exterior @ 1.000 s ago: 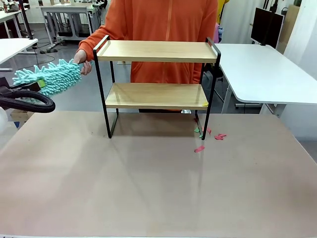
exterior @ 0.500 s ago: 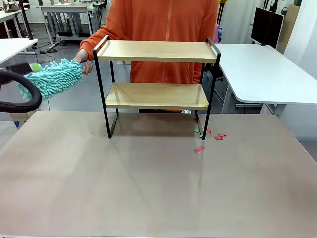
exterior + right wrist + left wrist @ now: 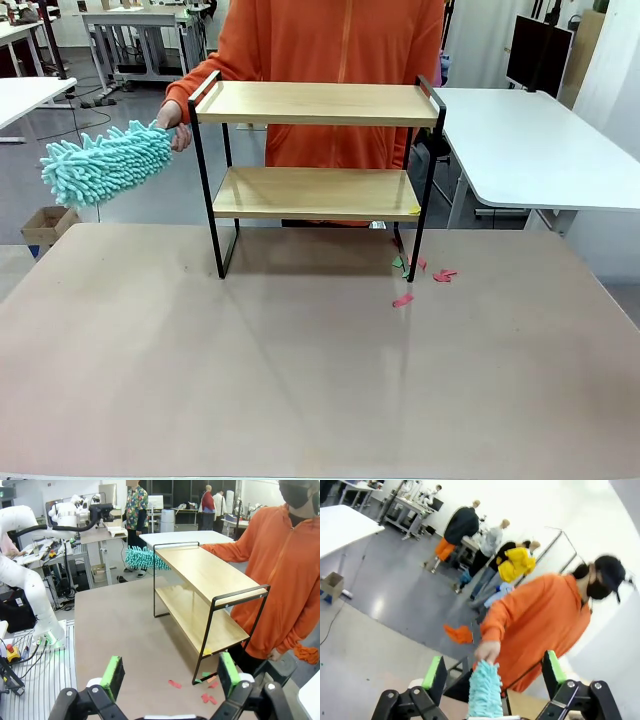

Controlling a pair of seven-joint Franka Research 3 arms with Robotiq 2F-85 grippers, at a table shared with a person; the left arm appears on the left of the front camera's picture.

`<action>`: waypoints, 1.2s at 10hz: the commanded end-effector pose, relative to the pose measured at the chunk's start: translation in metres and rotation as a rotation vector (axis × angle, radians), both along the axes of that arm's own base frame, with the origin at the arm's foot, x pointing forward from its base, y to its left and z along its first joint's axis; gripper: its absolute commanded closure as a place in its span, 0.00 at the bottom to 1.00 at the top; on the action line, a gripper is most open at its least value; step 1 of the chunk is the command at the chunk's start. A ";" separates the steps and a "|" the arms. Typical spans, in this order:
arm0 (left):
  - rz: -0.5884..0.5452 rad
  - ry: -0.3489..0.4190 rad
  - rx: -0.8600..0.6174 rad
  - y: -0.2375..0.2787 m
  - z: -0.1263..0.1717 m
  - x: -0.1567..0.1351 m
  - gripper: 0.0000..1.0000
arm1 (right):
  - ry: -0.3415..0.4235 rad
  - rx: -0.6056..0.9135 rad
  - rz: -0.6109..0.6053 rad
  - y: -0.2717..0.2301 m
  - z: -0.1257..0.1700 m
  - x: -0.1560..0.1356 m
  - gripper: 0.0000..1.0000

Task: Clean the shelf.
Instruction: Hand the Duster back to the human.

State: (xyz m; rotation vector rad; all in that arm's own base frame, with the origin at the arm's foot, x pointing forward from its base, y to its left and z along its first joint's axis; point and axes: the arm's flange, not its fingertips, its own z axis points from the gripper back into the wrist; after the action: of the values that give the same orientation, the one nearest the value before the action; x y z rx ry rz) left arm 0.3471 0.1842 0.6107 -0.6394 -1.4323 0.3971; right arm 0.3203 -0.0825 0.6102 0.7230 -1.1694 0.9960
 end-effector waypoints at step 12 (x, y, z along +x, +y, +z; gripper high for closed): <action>0.038 -0.025 -0.078 0.043 0.008 -0.010 0.00 | -0.033 0.013 0.005 0.000 0.001 0.002 0.00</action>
State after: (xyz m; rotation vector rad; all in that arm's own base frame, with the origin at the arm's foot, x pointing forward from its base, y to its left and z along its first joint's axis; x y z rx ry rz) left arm 0.3387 0.2289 0.6188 -0.6887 -1.4575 0.4742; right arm 0.3201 -0.0827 0.6102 0.7237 -1.1691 0.9962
